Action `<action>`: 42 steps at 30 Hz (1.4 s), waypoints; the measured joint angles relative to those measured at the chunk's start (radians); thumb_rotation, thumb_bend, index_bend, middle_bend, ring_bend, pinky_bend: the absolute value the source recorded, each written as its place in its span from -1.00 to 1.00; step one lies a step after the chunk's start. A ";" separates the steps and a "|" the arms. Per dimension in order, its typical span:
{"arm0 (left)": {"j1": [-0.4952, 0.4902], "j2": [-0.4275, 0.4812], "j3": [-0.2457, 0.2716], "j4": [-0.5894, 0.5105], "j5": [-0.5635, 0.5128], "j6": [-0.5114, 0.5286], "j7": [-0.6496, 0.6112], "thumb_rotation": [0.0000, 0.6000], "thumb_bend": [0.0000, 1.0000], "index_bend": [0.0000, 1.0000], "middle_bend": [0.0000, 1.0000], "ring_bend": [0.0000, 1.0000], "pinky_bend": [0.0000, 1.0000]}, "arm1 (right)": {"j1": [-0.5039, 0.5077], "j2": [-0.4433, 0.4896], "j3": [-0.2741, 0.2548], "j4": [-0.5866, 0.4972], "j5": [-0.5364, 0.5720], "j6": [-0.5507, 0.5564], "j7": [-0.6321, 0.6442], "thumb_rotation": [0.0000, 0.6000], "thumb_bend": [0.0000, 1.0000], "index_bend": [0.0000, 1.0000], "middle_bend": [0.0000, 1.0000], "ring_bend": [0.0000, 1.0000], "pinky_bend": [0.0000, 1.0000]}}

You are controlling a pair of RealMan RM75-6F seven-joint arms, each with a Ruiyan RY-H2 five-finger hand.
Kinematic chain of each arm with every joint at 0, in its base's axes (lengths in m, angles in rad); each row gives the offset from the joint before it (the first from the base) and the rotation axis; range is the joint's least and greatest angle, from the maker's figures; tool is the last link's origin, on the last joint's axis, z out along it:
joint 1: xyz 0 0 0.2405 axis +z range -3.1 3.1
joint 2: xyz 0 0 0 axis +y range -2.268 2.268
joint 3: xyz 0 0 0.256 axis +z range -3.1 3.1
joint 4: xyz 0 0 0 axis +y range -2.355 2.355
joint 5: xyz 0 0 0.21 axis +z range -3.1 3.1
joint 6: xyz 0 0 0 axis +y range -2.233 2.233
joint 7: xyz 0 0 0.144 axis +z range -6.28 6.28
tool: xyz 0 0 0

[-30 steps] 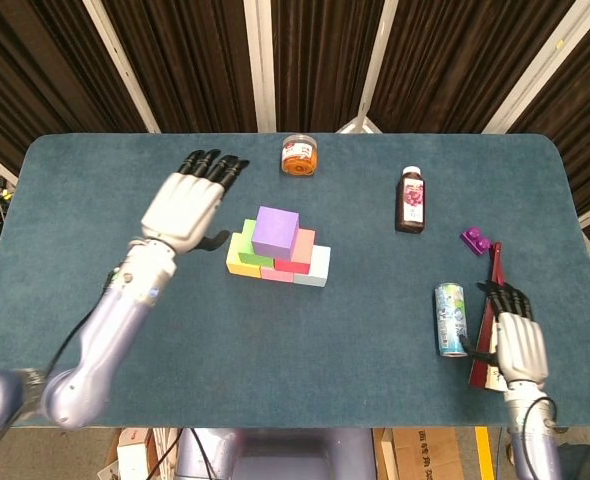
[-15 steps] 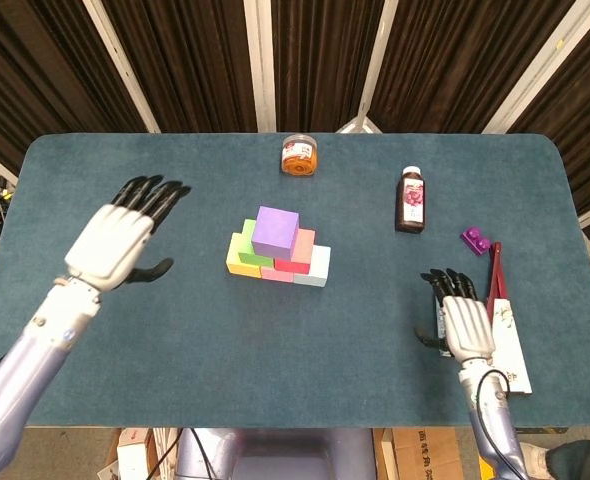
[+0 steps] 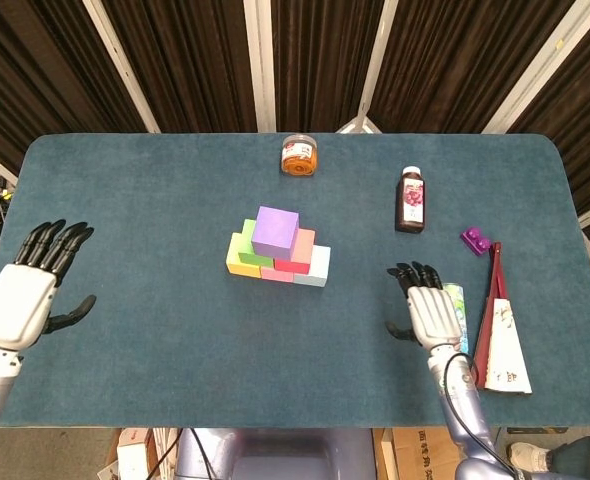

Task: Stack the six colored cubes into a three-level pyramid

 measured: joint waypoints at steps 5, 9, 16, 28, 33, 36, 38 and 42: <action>0.074 -0.121 0.015 0.150 0.022 0.045 -0.049 1.00 -0.32 -0.85 -0.86 -1.00 -1.00 | 0.041 -0.016 0.001 -0.037 0.048 0.002 -0.056 1.00 -0.44 -0.60 -0.73 -1.00 -1.00; 0.112 -0.176 0.012 0.199 0.019 0.063 -0.055 1.00 -0.32 -0.85 -0.86 -1.00 -1.00 | 0.072 -0.039 0.006 -0.044 0.090 0.005 -0.081 1.00 -0.44 -0.60 -0.72 -1.00 -1.00; 0.146 -0.237 0.000 0.252 0.018 0.074 -0.075 1.00 -0.32 -0.85 -0.86 -1.00 -1.00 | 0.135 -0.089 0.039 -0.030 0.168 0.021 -0.123 1.00 -0.44 -0.60 -0.73 -1.00 -1.00; 0.175 -0.278 -0.038 0.318 -0.019 0.049 -0.087 1.00 -0.32 -0.85 -0.87 -1.00 -1.00 | 0.217 -0.141 0.068 0.000 0.276 0.034 -0.162 1.00 -0.44 -0.60 -0.72 -1.00 -1.00; 0.181 -0.291 -0.053 0.334 -0.027 0.044 -0.083 1.00 -0.32 -0.85 -0.87 -1.00 -1.00 | 0.239 -0.156 0.063 0.000 0.286 0.033 -0.159 1.00 -0.44 -0.59 -0.72 -1.00 -1.00; 0.187 -0.294 -0.058 0.336 -0.022 0.047 -0.084 1.00 -0.32 -0.85 -0.87 -1.00 -1.00 | 0.255 -0.170 0.067 0.001 0.301 0.035 -0.159 1.00 -0.44 -0.59 -0.73 -1.00 -1.00; 0.189 -0.296 -0.063 0.339 -0.025 0.047 -0.085 1.00 -0.32 -0.85 -0.88 -1.00 -1.00 | 0.265 -0.178 0.068 0.001 0.305 0.039 -0.162 1.00 -0.44 -0.59 -0.73 -1.00 -1.00; 0.190 -0.297 -0.073 0.347 -0.035 0.033 -0.089 1.00 -0.32 -0.85 -0.88 -1.00 -1.00 | 0.284 -0.190 0.074 -0.003 0.323 0.044 -0.172 1.00 -0.44 -0.59 -0.73 -1.00 -1.00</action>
